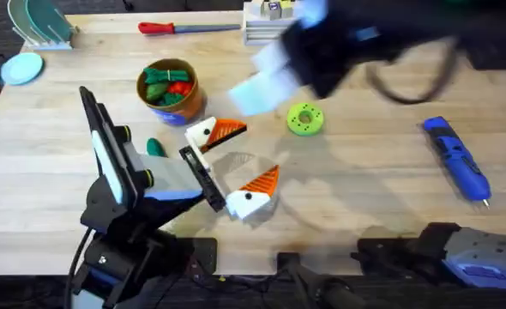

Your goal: Pick up the gripper from the table and insert it into the empty holder that is missing its gripper. Then pick up a screw, insert it into the mounting hole, and use the screwdriver to tighten it. Finally, clean up the table by picking up the vegetable and placing it into the bucket.

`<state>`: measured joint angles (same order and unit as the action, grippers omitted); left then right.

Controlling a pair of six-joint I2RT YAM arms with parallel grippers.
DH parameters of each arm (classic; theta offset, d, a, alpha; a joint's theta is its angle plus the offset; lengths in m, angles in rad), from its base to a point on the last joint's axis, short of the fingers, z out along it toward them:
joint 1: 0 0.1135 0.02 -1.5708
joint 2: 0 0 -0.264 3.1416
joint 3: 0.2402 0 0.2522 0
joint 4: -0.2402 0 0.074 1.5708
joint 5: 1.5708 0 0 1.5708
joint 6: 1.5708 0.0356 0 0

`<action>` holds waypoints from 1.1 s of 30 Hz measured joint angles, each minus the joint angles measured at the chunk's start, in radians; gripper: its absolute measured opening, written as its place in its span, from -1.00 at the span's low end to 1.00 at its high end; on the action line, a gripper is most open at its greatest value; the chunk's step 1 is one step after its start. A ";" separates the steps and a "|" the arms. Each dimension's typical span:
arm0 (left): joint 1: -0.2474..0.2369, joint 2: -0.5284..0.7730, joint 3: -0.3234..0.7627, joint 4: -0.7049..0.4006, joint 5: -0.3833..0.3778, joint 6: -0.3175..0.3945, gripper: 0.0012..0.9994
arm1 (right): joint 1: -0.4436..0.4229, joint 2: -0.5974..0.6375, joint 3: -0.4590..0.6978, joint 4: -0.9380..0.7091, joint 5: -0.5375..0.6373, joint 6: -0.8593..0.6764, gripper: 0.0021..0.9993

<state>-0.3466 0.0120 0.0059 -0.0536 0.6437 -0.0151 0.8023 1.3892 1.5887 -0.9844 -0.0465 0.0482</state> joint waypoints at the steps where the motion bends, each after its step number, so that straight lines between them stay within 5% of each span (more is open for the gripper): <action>1: 0.000 0.000 0.000 0.000 0.000 0.000 0.99 | -0.025 -0.021 0.000 -0.029 -0.003 0.000 0.97; 11: 0.000 0.000 0.000 0.000 0.000 0.000 0.99 | -0.342 -0.201 -0.041 -0.246 -0.179 -0.050 0.97; 21: 0.000 0.000 0.000 0.000 0.000 0.000 0.99 | -0.573 -0.604 -0.435 -0.152 -0.381 -0.057 0.97; 27: 0.000 0.000 0.000 0.000 0.000 0.000 0.99 | -0.605 -0.697 -0.612 -0.122 -0.560 -0.179 0.99; 33: 0.000 0.000 0.000 0.000 0.000 0.000 0.99 | -0.605 -0.702 -0.662 -0.121 -0.617 -0.310 0.99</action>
<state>-0.3466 0.0116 0.0058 -0.0536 0.6434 -0.0151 0.1978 0.6872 0.9264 -1.1057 -0.6634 -0.2615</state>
